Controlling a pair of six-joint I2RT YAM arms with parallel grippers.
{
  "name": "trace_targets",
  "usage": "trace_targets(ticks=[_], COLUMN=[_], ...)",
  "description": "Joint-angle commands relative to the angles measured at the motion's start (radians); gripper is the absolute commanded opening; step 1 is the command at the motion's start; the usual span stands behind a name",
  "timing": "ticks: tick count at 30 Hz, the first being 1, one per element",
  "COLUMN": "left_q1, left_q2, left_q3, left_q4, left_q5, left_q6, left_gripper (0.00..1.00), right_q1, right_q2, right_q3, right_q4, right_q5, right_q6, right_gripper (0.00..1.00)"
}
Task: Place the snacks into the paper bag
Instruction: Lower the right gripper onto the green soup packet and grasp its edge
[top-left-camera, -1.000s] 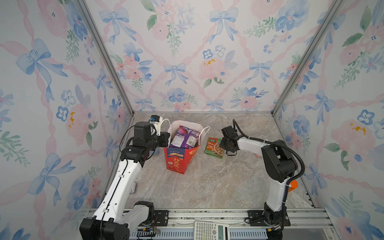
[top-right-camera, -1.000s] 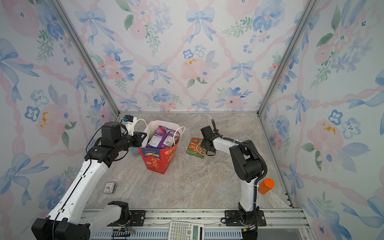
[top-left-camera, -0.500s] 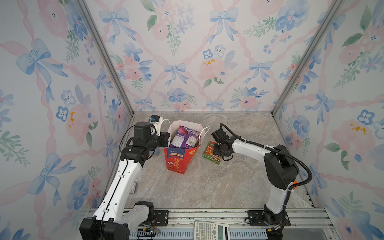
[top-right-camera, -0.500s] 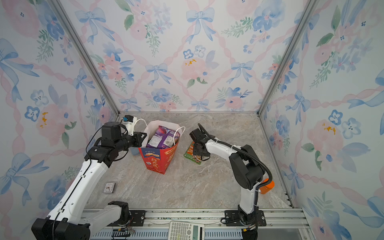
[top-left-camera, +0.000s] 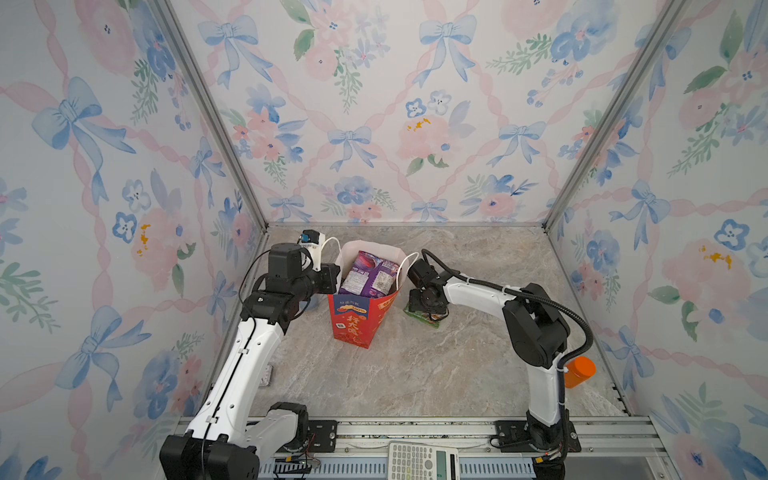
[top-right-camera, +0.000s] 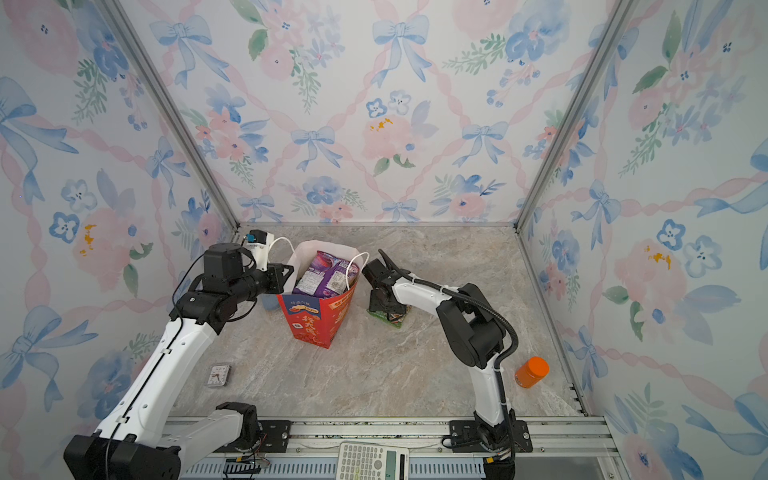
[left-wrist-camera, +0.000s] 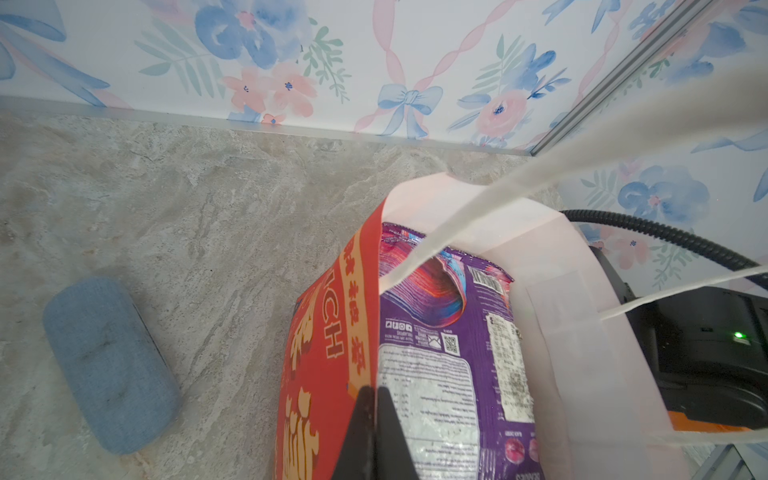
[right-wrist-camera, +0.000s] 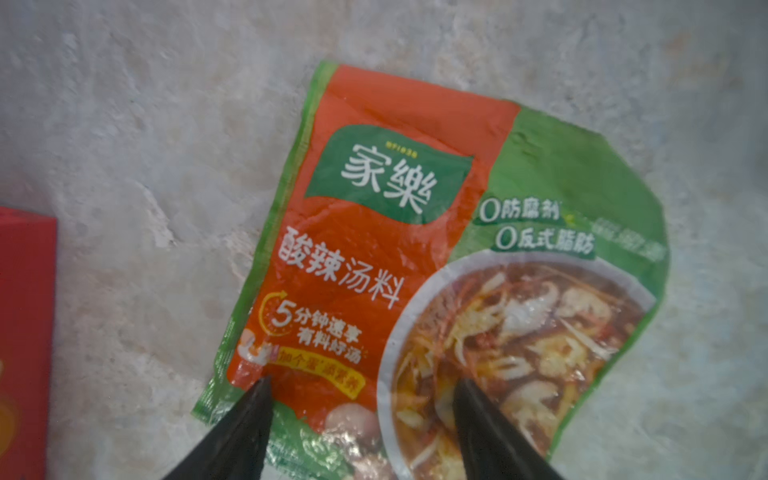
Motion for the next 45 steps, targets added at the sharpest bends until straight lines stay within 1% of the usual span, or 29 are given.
trace_targets(ticks=[1,5,12,20,32,36,39,45], left_q1=[0.007,0.007,0.007,0.008,0.007,0.008,0.007,0.007], left_q2=[0.0,-0.001,-0.002,-0.011,-0.016,-0.018,-0.017,-0.014], left_q3=[0.03,0.031,0.029,0.024,0.025,0.024,0.023,0.028], left_q4=[0.074,0.074,0.074,0.074,0.073,0.074,0.074,0.075], left_q5=[0.035,0.037,0.035,0.028,0.029,0.032,0.032,0.05], left_q6=[0.017,0.017,0.018,0.021,0.02,0.021,0.021,0.01], left_gripper=[0.0,0.0,0.0,0.0,0.0,0.0,0.0,0.0], right_q1=[0.013,0.021,0.022,0.022,0.023,0.026,0.025,0.014], right_q2=[0.045,0.07,0.044,0.045,0.204,0.236,0.238,0.207], right_q3=[0.058,0.094,0.1,0.149,0.322,0.339,0.325,0.246], right_q4=[-0.03,-0.06,-0.021,-0.011,-0.128,-0.167,-0.169,-0.134], right_q5=[0.002,0.013,0.028,0.035,0.048,0.072,0.076,0.073], right_q6=[0.015,0.022,0.035,0.031,0.008,-0.002,-0.004,0.007], right_gripper=[0.72,0.72,0.72,0.71,0.7,0.69,0.63,0.41])
